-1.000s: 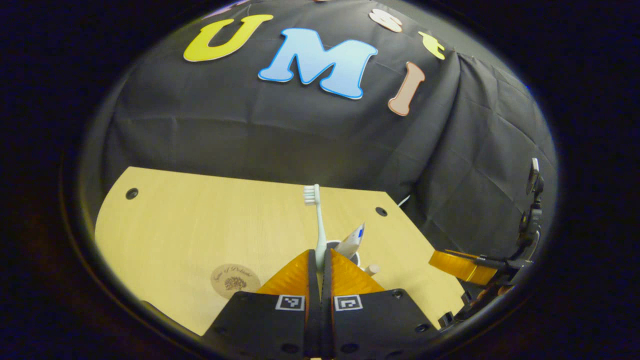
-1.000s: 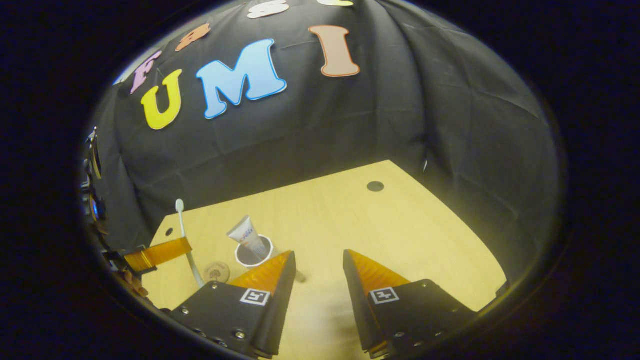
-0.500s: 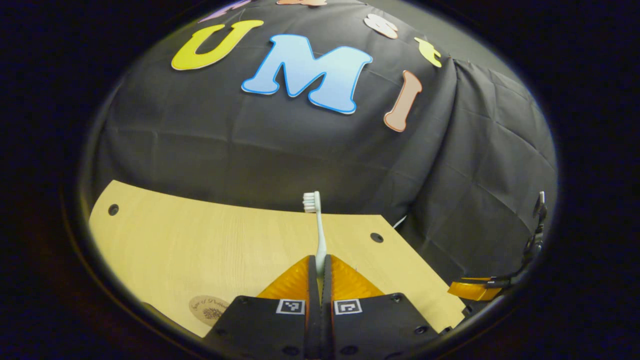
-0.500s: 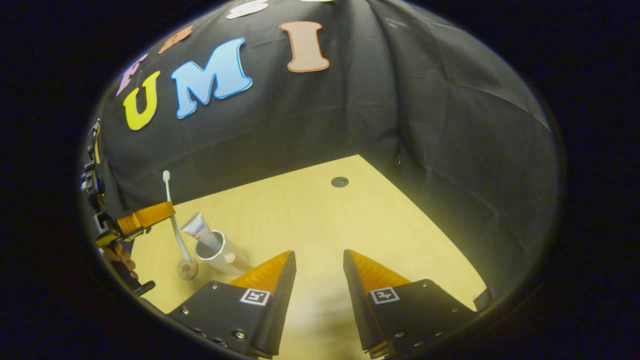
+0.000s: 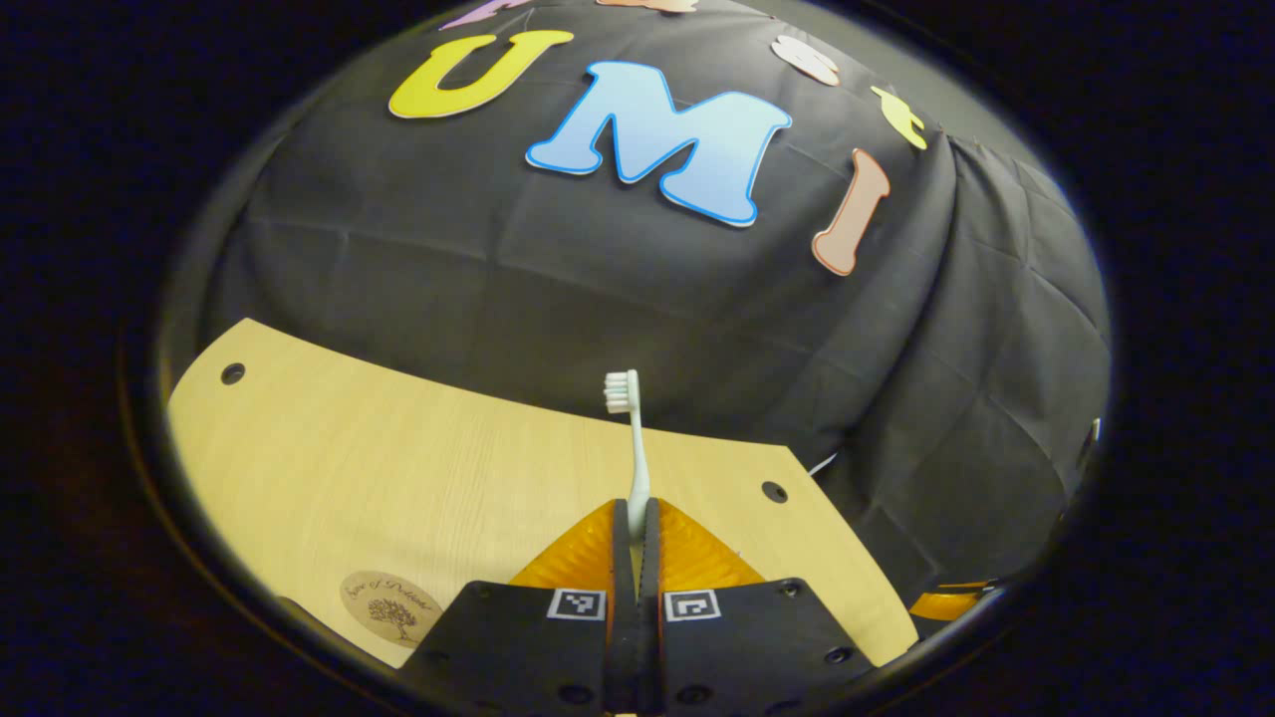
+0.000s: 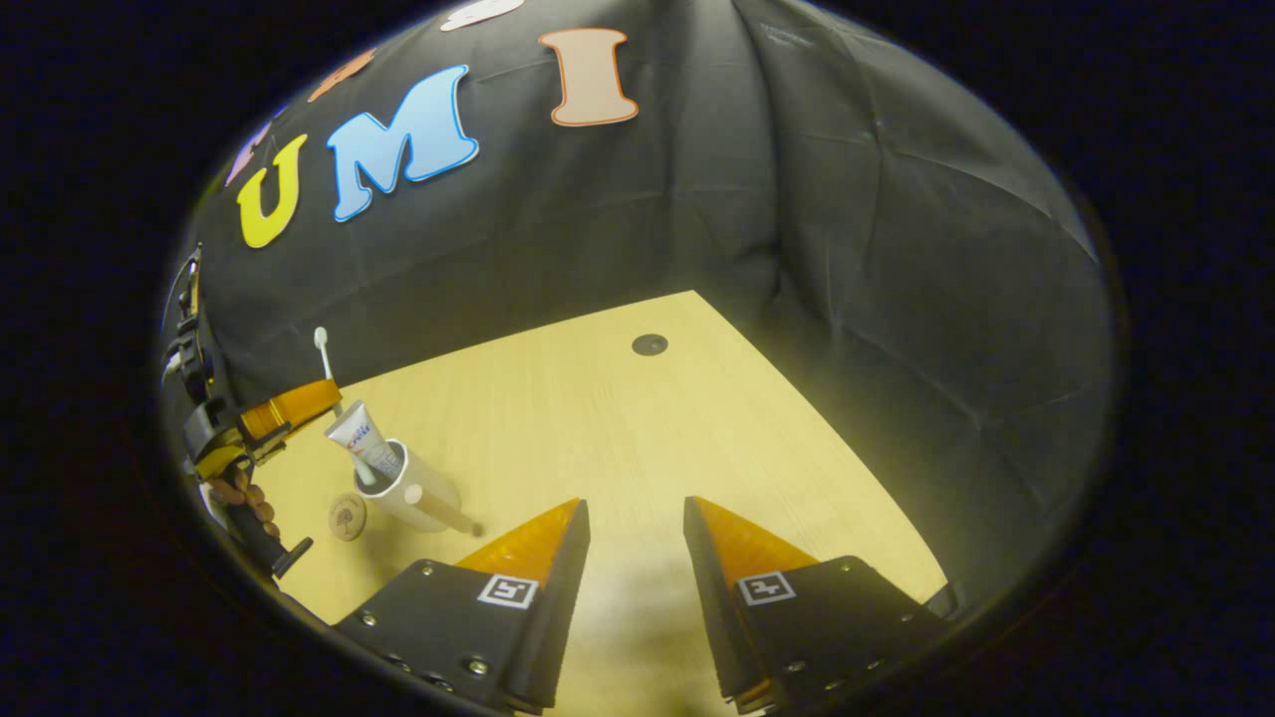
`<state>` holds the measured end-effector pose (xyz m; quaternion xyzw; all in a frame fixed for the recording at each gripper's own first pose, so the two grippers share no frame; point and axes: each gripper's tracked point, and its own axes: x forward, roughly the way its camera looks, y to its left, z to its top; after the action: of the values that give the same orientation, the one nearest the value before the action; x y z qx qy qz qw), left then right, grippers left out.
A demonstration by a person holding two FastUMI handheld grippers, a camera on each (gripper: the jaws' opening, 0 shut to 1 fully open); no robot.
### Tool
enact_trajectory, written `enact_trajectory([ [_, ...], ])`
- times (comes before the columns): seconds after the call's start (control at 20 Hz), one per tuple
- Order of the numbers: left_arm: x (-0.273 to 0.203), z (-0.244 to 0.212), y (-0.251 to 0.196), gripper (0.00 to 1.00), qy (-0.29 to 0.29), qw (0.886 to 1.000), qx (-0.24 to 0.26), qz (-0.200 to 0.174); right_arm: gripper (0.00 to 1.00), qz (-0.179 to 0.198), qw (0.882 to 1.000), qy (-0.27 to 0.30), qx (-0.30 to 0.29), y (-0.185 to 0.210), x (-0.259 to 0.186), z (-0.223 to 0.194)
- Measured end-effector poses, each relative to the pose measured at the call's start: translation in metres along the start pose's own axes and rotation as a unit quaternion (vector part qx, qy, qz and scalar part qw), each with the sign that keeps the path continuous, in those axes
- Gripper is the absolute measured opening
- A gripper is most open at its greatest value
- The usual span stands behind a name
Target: Put the toothbrush and toothpaste on the desktop into the cup, then pick up the cup and place it on the coaster on the desktop.
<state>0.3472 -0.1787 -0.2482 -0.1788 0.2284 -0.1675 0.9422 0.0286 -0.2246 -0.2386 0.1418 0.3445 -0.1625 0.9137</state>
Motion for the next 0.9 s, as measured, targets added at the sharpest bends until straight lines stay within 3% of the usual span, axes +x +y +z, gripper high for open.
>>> enact_trajectory([
  [0.45, -0.004, -0.017, 0.006, 0.08, -0.010, 0.996, 0.064, 0.059, 0.58, 0.008, 1.000, 0.005, -0.002, 0.003, 0.004, 0.001],
  [0.55, -0.007, -0.019, 0.006, 0.16, -0.005, 0.996, 0.062, 0.060, 0.58, 0.010, 1.000, 0.007, -0.002, 0.005, 0.004, 0.002],
  [0.65, -0.010, -0.024, 0.006, 0.39, 0.004, 0.997, 0.056, 0.058, 0.58, 0.013, 1.000, 0.008, -0.002, 0.009, 0.004, 0.003],
  [0.7, -0.011, -0.026, 0.008, 0.60, 0.008, 0.996, 0.055, 0.062, 0.58, 0.015, 1.000, 0.008, -0.002, 0.011, 0.005, 0.004],
  [0.75, -0.013, -0.027, 0.009, 0.69, 0.009, 0.996, 0.053, 0.065, 0.58, 0.017, 1.000, 0.008, -0.003, 0.013, 0.006, 0.004],
  [0.85, -0.020, -0.026, 0.009, 0.86, 0.005, 0.997, 0.045, 0.065, 0.58, 0.024, 1.000, 0.007, -0.009, 0.020, 0.008, 0.006],
  [0.9, -0.024, -0.024, 0.010, 0.79, 0.004, 0.997, 0.044, 0.068, 0.58, 0.027, 1.000, 0.007, -0.013, 0.023, 0.008, 0.007],
])
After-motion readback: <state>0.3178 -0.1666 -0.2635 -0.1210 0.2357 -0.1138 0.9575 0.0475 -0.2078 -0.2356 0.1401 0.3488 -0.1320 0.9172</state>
